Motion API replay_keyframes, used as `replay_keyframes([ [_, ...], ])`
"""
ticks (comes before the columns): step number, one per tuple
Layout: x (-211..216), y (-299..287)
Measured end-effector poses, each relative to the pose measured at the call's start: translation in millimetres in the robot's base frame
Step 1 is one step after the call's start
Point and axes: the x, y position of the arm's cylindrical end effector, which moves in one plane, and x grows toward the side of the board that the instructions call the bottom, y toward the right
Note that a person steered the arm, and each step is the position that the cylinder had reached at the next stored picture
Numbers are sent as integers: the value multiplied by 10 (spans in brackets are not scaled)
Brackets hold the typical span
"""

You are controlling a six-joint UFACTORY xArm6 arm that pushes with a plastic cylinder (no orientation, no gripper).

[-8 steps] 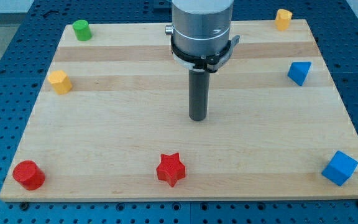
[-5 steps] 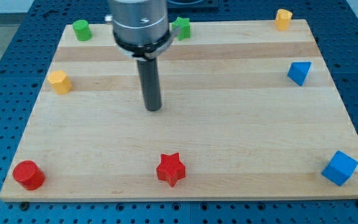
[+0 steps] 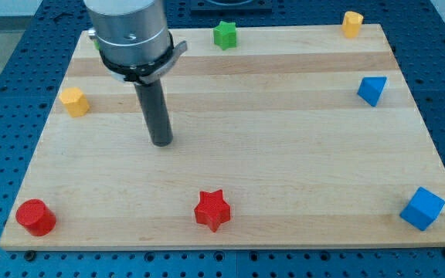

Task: Push your arm to center left

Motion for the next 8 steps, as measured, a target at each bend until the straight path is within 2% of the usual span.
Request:
replay_keyframes([
  [3,213,-999],
  [5,-133,-1775],
  [6,-277,-1826],
  [8,-774,-1349],
])
